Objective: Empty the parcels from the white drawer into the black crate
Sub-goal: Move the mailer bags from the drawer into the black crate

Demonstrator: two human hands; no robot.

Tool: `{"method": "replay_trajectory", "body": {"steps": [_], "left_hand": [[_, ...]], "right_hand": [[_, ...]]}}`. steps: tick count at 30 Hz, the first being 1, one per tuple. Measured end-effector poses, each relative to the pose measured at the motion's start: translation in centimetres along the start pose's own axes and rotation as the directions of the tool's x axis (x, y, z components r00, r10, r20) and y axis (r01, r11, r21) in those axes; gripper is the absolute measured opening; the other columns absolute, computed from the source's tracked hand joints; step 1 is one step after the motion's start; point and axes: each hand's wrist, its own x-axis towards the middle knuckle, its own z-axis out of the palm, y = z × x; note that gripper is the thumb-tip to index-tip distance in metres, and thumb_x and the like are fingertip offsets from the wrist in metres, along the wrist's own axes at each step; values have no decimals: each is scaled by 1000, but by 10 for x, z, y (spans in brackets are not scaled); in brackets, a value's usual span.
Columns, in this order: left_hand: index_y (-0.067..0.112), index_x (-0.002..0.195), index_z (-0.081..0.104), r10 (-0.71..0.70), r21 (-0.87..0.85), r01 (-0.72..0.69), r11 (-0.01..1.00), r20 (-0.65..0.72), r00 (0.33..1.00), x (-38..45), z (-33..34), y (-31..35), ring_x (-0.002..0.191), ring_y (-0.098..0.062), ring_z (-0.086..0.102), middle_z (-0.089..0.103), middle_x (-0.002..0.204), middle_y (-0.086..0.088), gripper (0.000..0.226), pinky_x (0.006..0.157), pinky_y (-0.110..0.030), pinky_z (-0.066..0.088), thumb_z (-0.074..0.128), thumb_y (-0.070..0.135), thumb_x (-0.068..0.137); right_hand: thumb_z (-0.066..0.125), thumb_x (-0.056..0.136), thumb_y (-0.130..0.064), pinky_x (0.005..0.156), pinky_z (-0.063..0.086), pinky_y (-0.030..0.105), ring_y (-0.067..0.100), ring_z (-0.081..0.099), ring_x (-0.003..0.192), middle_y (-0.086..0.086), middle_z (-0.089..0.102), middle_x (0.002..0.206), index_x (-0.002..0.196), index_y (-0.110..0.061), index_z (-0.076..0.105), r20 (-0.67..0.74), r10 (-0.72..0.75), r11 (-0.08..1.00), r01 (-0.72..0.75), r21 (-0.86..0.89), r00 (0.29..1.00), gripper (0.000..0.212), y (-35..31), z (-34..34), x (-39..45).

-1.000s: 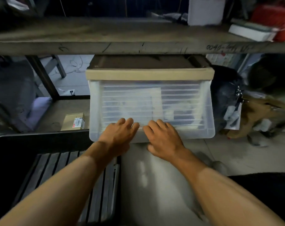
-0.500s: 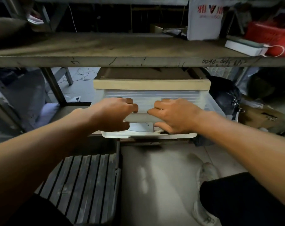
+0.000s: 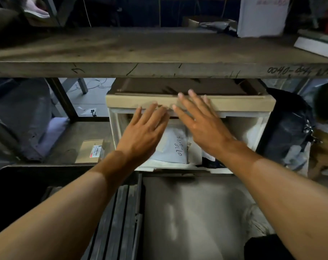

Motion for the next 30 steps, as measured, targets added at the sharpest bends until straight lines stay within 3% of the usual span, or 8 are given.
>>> {"method": "replay_trajectory", "body": {"steps": [3, 6, 13, 15, 18, 23, 26, 30], "left_hand": [[8, 153, -21, -51, 94, 33, 995, 191, 980, -3, 24, 4, 149, -35, -22, -29, 160, -16, 87, 121, -60, -1, 25, 9, 80], [9, 151, -29, -68, 134, 45, 990, 174, 982, -2, 34, 4, 147, -33, -29, -37, 158, -14, 89, 119, -62, -3, 25, 12, 80], [12, 151, -27, -69, 73, 57, 996, 179, 981, -5, 21, 5, 148, -31, -27, -35, 158, -11, 92, 118, -62, -5, 41, 16, 87], [13, 155, -17, -58, -1, 59, 998, 193, 979, -8, 9, 8, 150, -31, -22, -25, 163, -10, 90, 121, -58, -3, 45, 19, 90], [18, 159, 12, 37, -104, -14, 995, 225, 974, -10, -4, 9, 154, -29, -7, -1, 168, -10, 74, 123, -48, 4, 49, 17, 95], [20, 158, 20, 14, -190, 56, 980, 346, 938, -16, -4, 1, 154, -25, 7, 13, 166, -6, 64, 122, -38, 14, 47, 21, 101], [20, 158, 21, -11, -192, 94, 977, 393, 919, -21, 0, -10, 153, -26, 10, 15, 166, -6, 64, 122, -39, 19, 49, 23, 101], [20, 154, 31, -46, -221, 144, 965, 396, 917, -24, 1, -19, 150, -26, 22, 24, 163, -6, 61, 115, -41, 35, 54, 26, 98]], "right_hand": [[51, 86, -2, 122, -1, 56, 36, 7, 155, 15, 10, 168, 161, -15, 7, 25, 115, 990, -112, -87, 993, 88, -2, 20, 3], [59, 93, -23, 122, -1, 56, 34, 5, 155, 15, 5, 169, 160, -16, -4, 16, 127, 977, -122, -172, 992, 92, -3, 31, 3], [62, 81, -15, 121, 9, 58, 35, 18, 153, 18, 18, 166, 160, -13, 18, 32, 105, 985, -100, -139, 994, 90, -7, 13, -2], [61, 77, -11, 117, 28, 55, 39, 38, 144, 21, 39, 156, 151, -8, 42, 8, 8, 998, -8, -66, 1000, 76, -11, 3, -8], [70, 72, -8, 85, 56, 44, 36, 62, 110, 17, 65, 120, 118, -5, 66, 82, -59, 998, 58, 17, 995, 46, -20, -3, -17], [52, 94, -10, 108, 41, 41, 27, 39, 135, 6, 42, 152, 152, -14, 35, 423, 89, 972, -172, 163, 902, 60, -29, 5, -15], [49, 96, -8, 111, 36, 39, 28, 36, 136, 7, 37, 154, 157, -13, 27, 373, 149, 967, -215, 140, 916, 65, -37, 9, 3], [52, 96, -14, 101, 40, 38, 27, 50, 121, 8, 54, 134, 139, -15, 52, 327, 175, 980, -195, 28, 929, 43, -47, 11, 19]]}}
